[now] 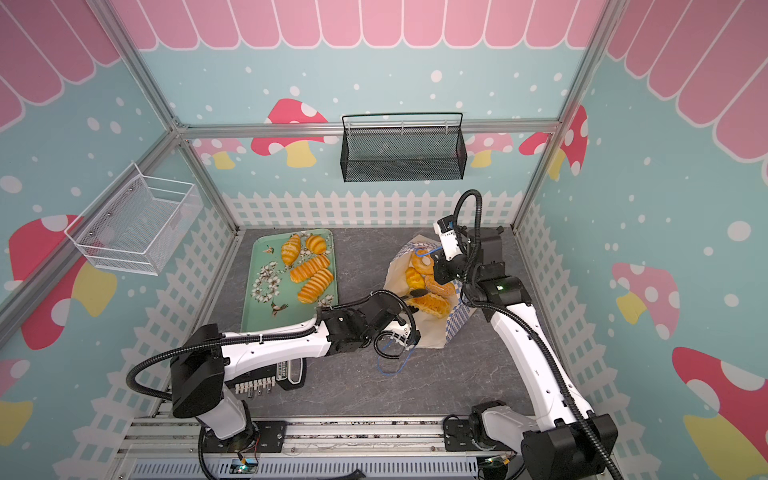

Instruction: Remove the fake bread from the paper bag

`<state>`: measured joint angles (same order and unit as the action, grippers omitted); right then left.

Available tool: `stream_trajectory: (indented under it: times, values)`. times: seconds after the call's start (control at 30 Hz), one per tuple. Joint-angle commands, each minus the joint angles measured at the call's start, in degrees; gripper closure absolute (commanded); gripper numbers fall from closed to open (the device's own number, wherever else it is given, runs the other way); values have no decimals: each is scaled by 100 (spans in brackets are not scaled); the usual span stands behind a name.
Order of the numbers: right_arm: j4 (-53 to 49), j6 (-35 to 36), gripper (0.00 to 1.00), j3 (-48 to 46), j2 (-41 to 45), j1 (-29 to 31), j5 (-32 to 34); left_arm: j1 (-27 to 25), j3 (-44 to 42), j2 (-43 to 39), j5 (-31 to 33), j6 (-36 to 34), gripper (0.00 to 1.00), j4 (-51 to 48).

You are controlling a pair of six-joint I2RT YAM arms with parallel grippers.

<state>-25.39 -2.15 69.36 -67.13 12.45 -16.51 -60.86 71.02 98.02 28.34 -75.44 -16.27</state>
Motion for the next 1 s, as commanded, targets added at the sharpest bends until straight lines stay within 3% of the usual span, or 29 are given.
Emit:
stream_trajectory:
  times: [0.0, 0.53, 0.97]
  values:
    - [-135, 33, 100, 95, -18, 30, -66, -13, -184, -276, -126, -161, 63, 558]
    - [-131, -13, 100, 112, -27, 30, -115, -47, -327, -379, -127, -111, 57, 820]
    - [-133, -15, 100, 121, -37, 30, -133, -135, -606, -602, -153, -224, 64, 1213]
